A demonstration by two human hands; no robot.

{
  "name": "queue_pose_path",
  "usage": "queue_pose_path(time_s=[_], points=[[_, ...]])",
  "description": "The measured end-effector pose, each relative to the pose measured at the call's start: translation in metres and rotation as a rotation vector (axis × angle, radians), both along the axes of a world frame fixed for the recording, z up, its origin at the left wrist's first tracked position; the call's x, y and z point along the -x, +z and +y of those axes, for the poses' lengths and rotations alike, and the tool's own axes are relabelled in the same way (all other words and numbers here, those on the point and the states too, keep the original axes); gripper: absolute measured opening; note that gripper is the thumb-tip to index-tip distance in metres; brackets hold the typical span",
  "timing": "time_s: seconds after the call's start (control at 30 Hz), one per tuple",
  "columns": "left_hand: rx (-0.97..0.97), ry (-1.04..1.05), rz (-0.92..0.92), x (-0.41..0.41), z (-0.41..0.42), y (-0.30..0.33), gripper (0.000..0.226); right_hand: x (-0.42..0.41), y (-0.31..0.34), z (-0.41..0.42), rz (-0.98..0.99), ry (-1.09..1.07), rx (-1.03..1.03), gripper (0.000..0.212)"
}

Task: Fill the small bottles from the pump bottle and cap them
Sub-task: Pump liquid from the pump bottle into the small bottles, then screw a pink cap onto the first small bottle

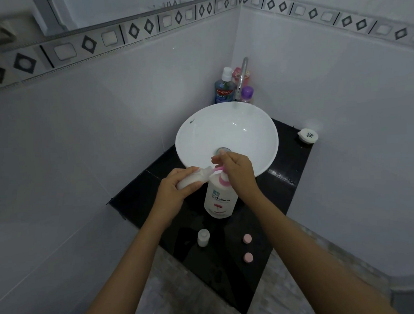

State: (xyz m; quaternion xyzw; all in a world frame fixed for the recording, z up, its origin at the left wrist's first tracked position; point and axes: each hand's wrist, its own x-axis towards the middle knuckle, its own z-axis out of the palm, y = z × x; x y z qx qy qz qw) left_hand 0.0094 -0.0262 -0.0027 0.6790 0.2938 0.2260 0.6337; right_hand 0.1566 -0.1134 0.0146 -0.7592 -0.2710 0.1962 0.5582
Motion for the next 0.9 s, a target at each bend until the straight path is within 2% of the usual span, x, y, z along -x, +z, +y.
queue_pose_path(time_s=[0.27,0.47,0.67,0.77,0.9], points=[[0.059,0.046,-0.044,0.006,-0.005,0.002,0.039,0.0,0.008,-0.004,0.1,-0.03,-0.077,0.033],[0.106,0.049,-0.072,0.022,-0.029,0.0,0.036,-0.005,0.019,-0.037,0.034,-0.103,-0.104,0.025],[0.241,0.008,-0.038,0.045,-0.061,-0.017,0.035,-0.006,-0.015,-0.096,0.028,-0.244,-0.058,0.019],[0.314,0.002,-0.006,0.054,-0.075,-0.028,0.034,-0.002,-0.054,-0.121,0.02,-0.257,0.122,0.014],[0.332,-0.025,0.026,0.059,-0.088,-0.036,0.036,0.0,-0.104,-0.134,-0.13,-0.128,0.622,0.039]])
